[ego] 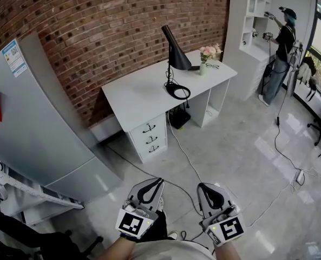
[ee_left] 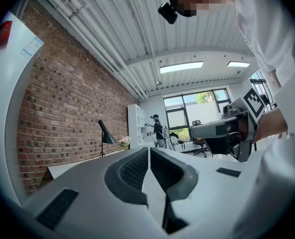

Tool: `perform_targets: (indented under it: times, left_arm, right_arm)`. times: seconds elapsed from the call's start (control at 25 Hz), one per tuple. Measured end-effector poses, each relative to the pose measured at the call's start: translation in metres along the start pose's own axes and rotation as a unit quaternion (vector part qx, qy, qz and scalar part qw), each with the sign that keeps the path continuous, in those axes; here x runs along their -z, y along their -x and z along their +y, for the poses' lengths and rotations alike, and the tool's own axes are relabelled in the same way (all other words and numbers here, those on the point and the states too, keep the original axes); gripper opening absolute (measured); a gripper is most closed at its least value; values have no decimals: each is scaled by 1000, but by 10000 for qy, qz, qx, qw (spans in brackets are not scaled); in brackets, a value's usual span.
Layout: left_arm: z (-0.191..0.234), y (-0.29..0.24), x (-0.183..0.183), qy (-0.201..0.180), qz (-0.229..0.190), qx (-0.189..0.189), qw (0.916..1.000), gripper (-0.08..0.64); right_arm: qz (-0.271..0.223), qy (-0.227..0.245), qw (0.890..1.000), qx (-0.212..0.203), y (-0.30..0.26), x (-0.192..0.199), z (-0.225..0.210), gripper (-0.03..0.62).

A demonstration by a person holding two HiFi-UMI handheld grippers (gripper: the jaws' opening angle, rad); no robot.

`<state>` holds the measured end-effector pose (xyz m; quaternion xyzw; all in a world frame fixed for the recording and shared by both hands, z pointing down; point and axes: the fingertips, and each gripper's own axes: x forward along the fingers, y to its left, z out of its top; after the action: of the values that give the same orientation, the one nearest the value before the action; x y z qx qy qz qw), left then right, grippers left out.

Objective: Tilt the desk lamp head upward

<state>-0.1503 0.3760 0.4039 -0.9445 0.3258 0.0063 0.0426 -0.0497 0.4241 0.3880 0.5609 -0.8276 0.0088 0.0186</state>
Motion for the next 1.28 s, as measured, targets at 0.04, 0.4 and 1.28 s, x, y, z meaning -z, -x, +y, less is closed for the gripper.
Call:
perform_targets:
  times: [0.04, 0.4, 1.28]
  left_arm:
    - [1, -4, 1, 5, -2, 32, 10000, 20]
    - [30, -52, 10, 101, 5, 261, 9996, 20]
    - [143, -171, 33, 344, -49, 508, 9981, 20]
  right_arm:
    - [7, 0, 10000, 33, -2, 0, -3, 12]
    - [52, -55, 9994, 346, -33, 3, -38, 12]
    - [443, -136, 9966, 688, -168, 14, -115, 12]
